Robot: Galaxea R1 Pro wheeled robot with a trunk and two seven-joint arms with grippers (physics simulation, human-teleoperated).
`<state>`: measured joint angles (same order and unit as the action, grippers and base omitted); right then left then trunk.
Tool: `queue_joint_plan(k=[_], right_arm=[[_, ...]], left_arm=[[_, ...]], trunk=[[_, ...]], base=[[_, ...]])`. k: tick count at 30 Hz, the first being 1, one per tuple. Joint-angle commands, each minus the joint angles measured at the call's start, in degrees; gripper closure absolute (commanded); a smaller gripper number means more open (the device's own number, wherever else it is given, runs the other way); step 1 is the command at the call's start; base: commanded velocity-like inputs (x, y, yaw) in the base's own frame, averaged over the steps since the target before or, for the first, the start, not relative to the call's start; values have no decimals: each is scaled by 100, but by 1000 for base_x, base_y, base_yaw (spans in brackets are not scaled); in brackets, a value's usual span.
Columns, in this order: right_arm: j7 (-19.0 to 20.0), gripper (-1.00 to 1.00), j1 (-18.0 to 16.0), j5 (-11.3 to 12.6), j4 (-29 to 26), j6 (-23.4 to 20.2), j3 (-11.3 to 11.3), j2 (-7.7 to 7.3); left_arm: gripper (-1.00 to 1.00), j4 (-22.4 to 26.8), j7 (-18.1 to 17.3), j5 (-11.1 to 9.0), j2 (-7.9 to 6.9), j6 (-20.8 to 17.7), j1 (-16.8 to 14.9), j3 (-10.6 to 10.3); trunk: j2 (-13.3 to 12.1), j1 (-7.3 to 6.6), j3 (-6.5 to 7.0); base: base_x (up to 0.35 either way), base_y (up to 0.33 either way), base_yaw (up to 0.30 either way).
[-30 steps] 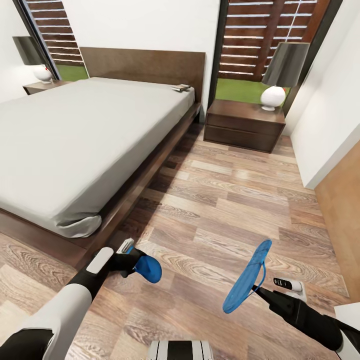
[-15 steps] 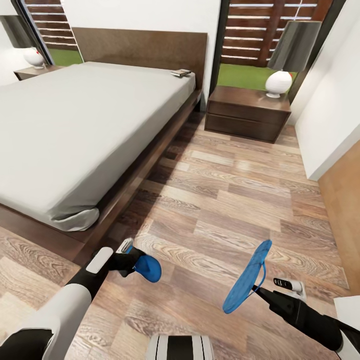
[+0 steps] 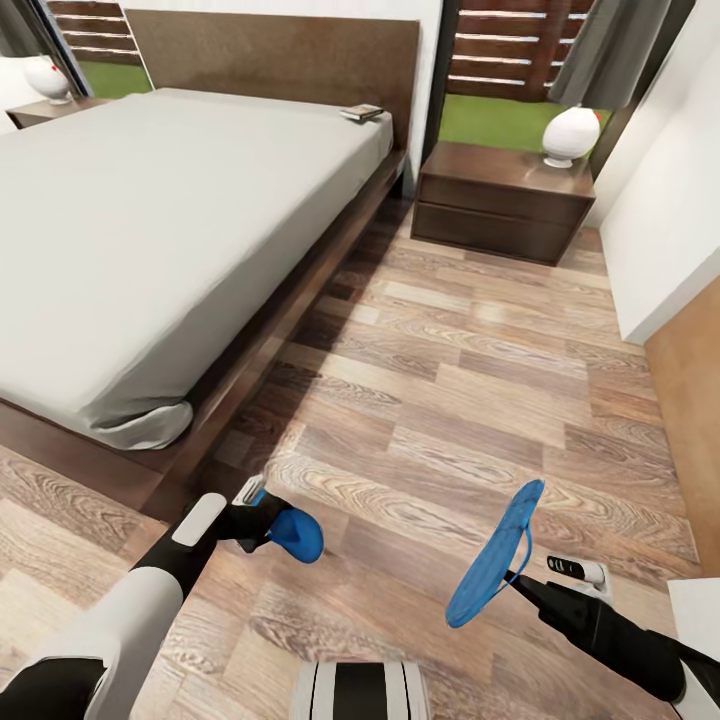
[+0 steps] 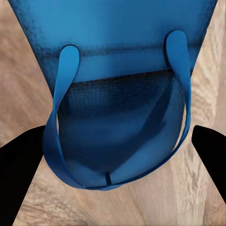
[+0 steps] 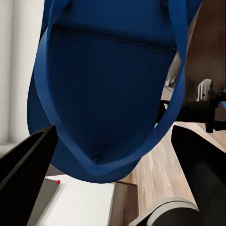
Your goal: In the bedroom, move the book from the bed onto either nightstand, and place the two sandals side by side next to the bed.
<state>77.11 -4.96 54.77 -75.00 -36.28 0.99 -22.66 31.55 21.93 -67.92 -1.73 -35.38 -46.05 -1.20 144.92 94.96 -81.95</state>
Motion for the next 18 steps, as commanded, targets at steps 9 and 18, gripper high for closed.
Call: queue_joint_plan(k=[9,18], right_arm=[[10,100,-3,30,3,-55,-2,-2],[14,100,6,32,3,-55,0,-3]], left_arm=[[100,17,48,-65,-4,-4,-1,-12],[100,17,49,-68,-10,-4,-1,-12]], trunk=[[14,22,-204],[26,45,-403]], base=[[0,0,0],[0,0,0]])
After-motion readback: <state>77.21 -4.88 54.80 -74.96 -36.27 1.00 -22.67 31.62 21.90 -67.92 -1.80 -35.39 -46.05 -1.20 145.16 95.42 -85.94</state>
